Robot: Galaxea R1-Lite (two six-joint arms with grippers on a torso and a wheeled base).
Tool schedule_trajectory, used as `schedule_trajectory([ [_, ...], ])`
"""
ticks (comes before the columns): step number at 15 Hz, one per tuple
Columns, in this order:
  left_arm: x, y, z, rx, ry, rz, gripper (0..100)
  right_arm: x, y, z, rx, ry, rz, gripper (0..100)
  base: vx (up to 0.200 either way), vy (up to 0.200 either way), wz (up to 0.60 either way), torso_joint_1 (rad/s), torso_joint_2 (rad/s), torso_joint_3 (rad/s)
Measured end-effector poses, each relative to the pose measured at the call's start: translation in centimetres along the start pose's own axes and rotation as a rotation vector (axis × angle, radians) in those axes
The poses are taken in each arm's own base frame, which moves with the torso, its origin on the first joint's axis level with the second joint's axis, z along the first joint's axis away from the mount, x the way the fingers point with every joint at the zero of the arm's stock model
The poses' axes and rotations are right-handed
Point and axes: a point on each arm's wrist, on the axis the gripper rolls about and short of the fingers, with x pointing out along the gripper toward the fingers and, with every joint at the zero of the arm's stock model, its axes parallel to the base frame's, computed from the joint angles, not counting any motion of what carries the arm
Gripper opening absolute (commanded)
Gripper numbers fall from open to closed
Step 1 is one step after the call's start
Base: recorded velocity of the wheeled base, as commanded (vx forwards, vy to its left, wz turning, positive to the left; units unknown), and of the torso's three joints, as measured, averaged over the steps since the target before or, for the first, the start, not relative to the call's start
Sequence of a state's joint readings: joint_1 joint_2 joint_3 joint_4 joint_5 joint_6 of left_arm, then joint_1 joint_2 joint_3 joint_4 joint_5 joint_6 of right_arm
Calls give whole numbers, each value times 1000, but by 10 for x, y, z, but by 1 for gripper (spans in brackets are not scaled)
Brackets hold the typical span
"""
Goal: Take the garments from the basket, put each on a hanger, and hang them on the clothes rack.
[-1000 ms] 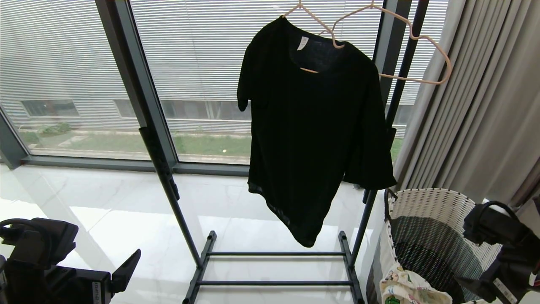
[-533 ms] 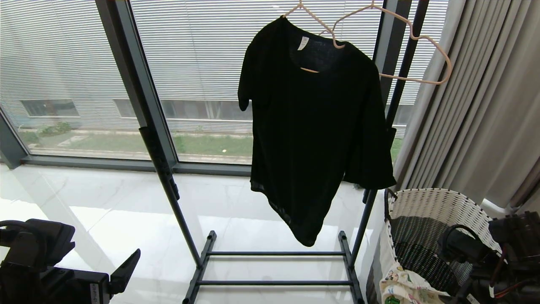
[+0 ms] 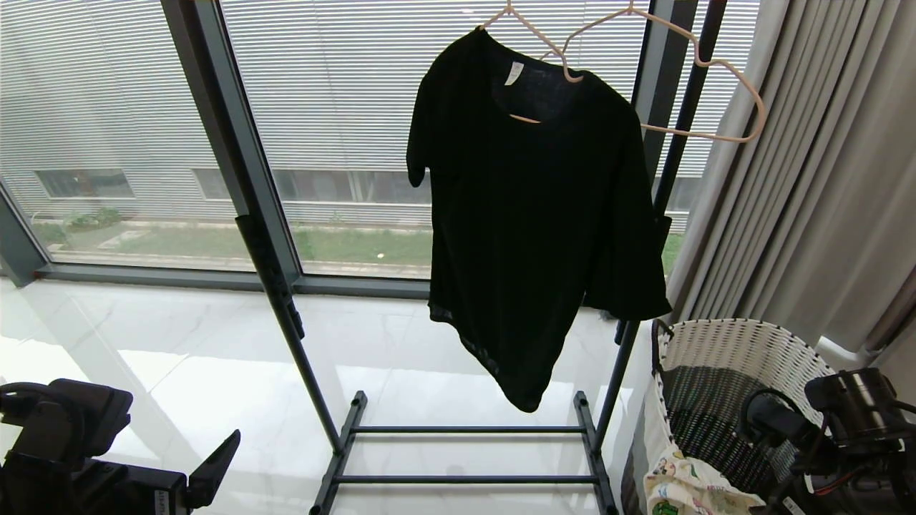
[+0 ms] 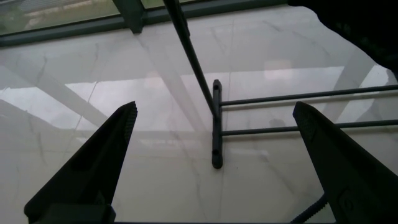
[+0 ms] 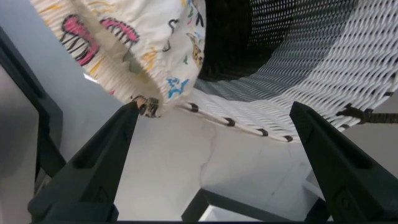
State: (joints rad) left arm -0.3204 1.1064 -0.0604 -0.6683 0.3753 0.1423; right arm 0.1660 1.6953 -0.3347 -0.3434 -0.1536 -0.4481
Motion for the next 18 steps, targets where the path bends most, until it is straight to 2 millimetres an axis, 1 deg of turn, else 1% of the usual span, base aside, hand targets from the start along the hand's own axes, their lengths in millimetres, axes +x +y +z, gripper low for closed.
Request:
schedule_trajectory([
  [6,-1,0,-2,2,5,0,100,17,1,3,4,-2,-2,100,0,0,0,0,0,0],
  [9,-1,0,-2,2,5,0,100,28,-1,9,18,-54,-30,100,0,0,0,0,0,0],
  [13,-1,0,-2,2,2,0,100,35,5,-3,11,1,-5,100,0,0,0,0,0,0],
  [18,-1,0,-1,0,-2,1,100,46,2,-1,45,-94,-62,100,0,0,0,0,0,0],
])
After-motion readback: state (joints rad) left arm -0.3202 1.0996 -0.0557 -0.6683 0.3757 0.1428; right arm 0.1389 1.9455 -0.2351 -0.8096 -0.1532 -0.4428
